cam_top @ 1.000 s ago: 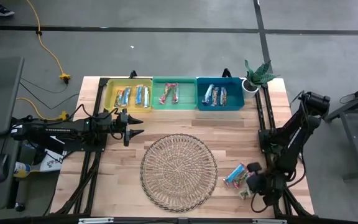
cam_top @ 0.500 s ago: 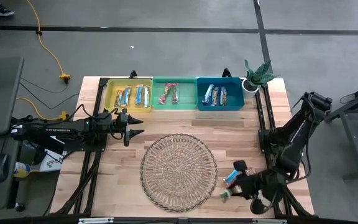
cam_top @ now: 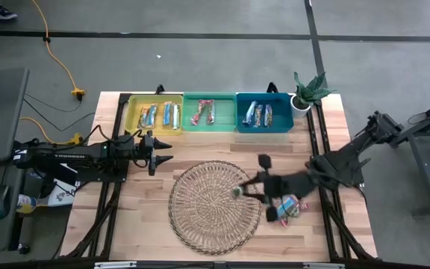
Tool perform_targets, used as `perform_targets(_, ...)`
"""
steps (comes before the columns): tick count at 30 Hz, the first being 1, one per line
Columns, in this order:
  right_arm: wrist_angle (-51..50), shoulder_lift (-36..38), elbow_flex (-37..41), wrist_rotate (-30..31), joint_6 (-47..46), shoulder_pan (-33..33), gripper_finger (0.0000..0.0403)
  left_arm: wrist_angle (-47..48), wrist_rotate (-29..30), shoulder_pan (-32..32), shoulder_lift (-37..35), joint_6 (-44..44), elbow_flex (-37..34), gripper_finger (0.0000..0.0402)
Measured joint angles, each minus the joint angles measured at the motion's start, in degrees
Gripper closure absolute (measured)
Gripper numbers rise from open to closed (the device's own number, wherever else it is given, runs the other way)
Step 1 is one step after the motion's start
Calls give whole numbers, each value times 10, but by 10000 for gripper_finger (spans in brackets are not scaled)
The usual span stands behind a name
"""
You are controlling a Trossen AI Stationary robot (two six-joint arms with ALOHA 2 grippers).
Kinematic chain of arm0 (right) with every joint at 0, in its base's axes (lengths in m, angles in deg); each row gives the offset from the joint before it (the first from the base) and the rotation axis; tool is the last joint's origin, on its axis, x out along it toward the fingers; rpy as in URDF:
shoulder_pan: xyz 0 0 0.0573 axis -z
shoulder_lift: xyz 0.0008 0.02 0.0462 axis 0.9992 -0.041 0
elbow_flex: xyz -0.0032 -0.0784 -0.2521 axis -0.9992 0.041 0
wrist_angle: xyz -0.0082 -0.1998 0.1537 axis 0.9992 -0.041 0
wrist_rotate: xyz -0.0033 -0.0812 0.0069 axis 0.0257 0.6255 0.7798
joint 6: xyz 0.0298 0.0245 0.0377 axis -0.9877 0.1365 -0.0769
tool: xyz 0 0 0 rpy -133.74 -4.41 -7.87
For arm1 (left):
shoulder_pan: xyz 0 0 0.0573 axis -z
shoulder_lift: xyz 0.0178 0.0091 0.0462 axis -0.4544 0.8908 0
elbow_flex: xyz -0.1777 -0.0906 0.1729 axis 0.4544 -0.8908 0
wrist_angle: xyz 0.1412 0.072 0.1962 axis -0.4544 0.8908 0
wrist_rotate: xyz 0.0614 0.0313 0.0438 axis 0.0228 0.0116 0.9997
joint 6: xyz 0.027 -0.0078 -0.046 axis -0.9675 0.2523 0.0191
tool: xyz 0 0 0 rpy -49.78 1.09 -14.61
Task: Pick and place Granola Bars by type
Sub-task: Put the yellow granola bar into the yellow bin
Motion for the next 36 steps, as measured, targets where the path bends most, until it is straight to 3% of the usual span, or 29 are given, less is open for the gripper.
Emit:
perform_targets(11,197,-87,-1,-156,50,167,307,0,0,0,0,0,0,177)
perform_targets(15,224,-142,-45,-185,51,211,307,0,0,0,0,0,0,177)
perform_targets(19,205,-222,-147,-230,52,248,307,0,0,0,0,0,0,177)
perform_targets(26,87,-377,-388,-289,57,308,307,0,0,0,0,0,0,177)
perform_targets(30,37,-451,-505,-296,8,345,307,0,0,0,0,0,0,177)
perform_targets(36,35,-533,-613,-300,-90,410,307,0,0,0,0,0,0,177)
